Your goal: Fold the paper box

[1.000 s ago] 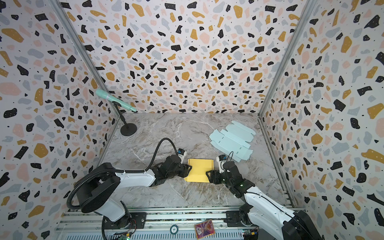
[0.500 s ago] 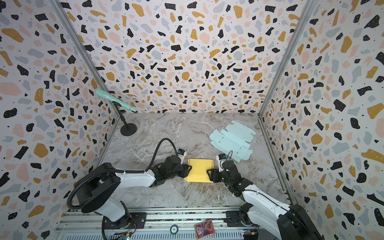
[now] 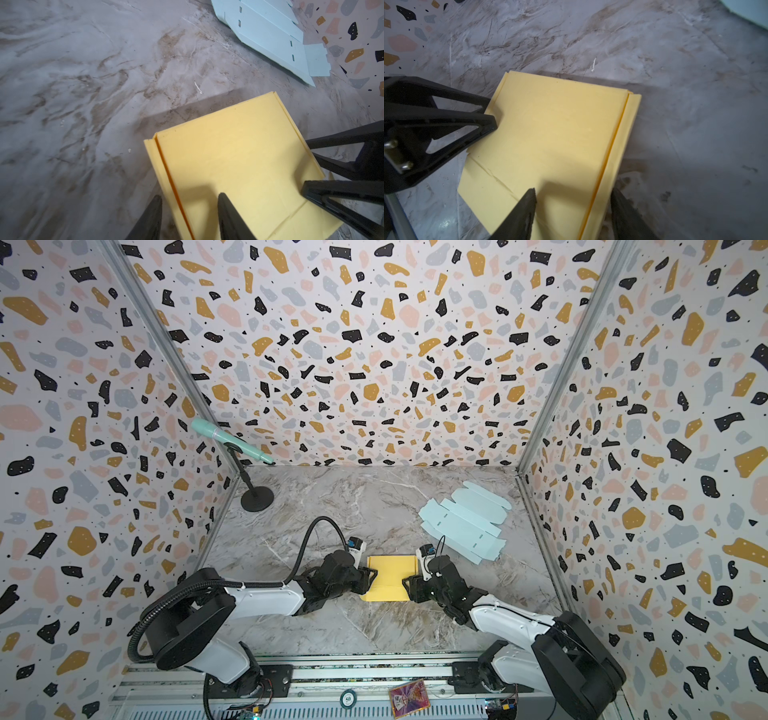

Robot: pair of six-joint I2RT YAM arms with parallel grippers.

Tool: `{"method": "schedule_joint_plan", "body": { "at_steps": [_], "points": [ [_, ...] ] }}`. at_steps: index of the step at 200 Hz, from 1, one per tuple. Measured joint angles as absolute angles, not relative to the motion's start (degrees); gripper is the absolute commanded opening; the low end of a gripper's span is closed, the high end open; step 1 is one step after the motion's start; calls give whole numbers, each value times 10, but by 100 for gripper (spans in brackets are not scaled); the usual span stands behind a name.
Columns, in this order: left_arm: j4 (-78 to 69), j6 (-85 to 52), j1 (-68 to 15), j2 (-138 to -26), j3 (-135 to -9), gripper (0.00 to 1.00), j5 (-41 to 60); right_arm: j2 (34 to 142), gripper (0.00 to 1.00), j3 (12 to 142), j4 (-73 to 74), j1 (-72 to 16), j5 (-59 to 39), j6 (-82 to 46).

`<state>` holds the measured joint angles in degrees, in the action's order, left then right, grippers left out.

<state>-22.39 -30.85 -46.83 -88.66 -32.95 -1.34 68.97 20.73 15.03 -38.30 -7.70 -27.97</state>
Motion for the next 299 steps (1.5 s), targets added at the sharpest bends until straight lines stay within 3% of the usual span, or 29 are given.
{"method": "schedule_joint_plan", "body": {
  "at_steps": [68, 130, 179, 212, 299],
  "points": [
    [-226, -309, -447, -865, -306, 42, -11, 726, 59, 221, 182, -399, -78, -280],
    [-187, -307, -447, -826, -305, 51, -25, 667, 74, 225, 147, -406, -46, -264],
    [-134, -312, -453, -736, -300, 54, -53, 617, 74, 227, 87, -426, -23, -259],
    [-121, -339, -500, -691, -266, 54, -72, 585, 74, 227, 46, -441, -18, -260],
    [-158, -389, -536, -705, -229, 54, -73, 594, 74, 215, 30, -456, -19, -270]
  ]
}}
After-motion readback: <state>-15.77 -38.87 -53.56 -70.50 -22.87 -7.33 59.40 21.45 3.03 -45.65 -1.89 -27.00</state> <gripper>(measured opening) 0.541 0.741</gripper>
